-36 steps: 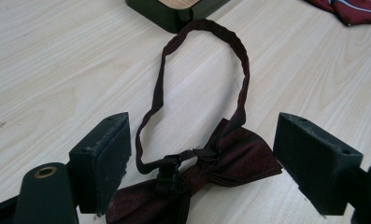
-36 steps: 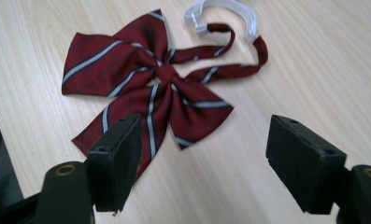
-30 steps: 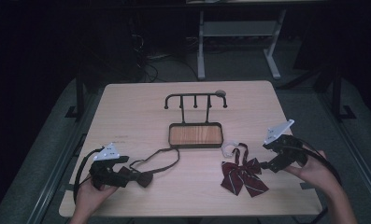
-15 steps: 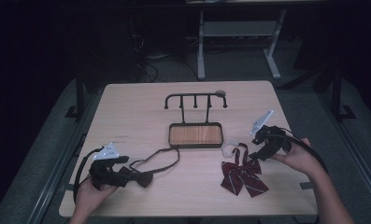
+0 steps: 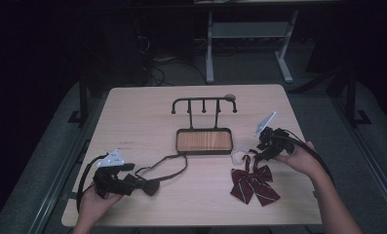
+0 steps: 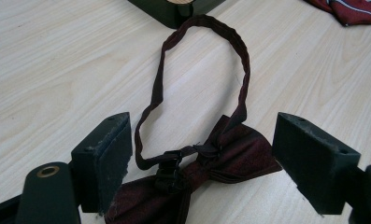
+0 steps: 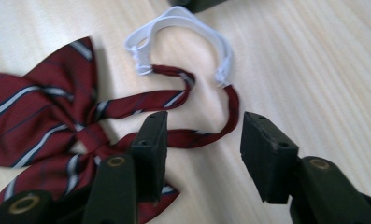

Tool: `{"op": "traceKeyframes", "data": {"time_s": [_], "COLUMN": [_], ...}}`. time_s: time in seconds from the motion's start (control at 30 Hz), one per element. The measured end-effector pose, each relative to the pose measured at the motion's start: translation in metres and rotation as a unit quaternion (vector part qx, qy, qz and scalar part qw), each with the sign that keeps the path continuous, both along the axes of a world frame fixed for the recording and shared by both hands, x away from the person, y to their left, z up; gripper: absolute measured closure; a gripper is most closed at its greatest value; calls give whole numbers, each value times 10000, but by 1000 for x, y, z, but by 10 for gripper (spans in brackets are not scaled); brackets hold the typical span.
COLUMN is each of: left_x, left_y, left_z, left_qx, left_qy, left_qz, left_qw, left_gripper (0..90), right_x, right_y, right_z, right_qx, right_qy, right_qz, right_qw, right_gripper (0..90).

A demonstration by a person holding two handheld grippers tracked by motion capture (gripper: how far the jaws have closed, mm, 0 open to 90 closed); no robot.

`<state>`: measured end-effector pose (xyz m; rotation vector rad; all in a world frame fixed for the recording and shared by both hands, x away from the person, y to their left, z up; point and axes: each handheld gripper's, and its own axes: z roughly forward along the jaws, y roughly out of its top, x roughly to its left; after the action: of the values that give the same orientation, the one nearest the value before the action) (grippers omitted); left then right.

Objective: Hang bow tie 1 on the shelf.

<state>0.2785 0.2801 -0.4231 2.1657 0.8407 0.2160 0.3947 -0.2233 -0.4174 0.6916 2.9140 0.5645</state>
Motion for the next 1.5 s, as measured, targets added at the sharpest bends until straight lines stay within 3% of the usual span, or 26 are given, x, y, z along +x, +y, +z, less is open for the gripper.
{"op": "traceKeyframes", "data": {"time_s": [0.17, 0.27, 0.57, 0.8, 1.13, 1.5], "left_x": [0, 1, 0, 0, 0, 0], "left_y": [0, -1, -2, -2, -2, -3], "left_z": [0, 0, 0, 0, 0, -1], "left_qx": [2, 2, -17, -19, -35, 5], "left_qy": [-3, -6, 50, 59, 39, 40], "left_qz": [-9, -19, -22, -33, -39, -53], "left_qw": [10000, 10000, 10000, 10000, 10000, 10000], "left_gripper": [200, 200, 202, 202, 202, 202], "right_x": [6, 11, 20, 22, 21, 6], "right_y": [3, 7, 12, 14, 13, 8], "right_z": [-6, -11, -18, -24, -23, -6], "right_qx": [-72, -121, -238, -379, -356, -208], "right_qy": [57, 144, 154, 207, 344, 263], "right_qz": [9, -131, -203, -113, 2, 134], "right_qw": [10000, 9997, 9994, 9990, 9988, 9993], "right_gripper": [575, 593, 658, 808, 873, 876]}}
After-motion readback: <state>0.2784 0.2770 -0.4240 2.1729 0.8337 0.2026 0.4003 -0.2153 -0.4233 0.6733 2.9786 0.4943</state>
